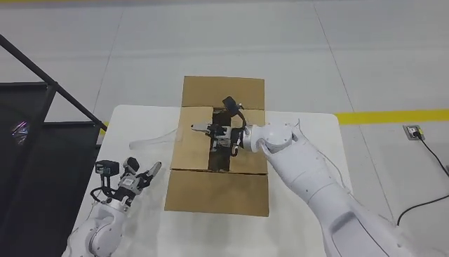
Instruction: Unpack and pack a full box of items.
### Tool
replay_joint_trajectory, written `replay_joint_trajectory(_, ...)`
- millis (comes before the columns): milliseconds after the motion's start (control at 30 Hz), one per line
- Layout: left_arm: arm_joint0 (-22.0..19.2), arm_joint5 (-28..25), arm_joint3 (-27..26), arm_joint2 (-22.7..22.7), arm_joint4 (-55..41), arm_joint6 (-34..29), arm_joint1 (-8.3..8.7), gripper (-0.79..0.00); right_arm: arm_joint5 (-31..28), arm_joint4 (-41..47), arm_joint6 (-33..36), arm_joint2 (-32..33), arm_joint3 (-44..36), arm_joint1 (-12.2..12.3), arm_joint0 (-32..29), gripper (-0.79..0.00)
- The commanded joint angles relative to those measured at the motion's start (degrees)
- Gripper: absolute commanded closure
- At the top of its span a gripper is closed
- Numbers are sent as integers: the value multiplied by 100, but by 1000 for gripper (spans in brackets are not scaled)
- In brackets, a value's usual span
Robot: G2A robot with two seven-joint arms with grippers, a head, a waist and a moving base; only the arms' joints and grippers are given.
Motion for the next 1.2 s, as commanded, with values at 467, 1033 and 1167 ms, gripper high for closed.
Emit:
replay_joint_trajectory(467,821,-451,-1487,-165,983,113,83,-785,-936,360,71,245,-113,-223,50,-785)
replay_joint_trajectory(1033,414,1062,-1886,239,902,-42,-62,-785,-1755,37,-12,4,-527,-614,31,-785)
replay_joint_trajectory(1167,456,1161,-1831,90,850,-28,-60,-785,-1962,204,306,127,-495,-604,21,-785)
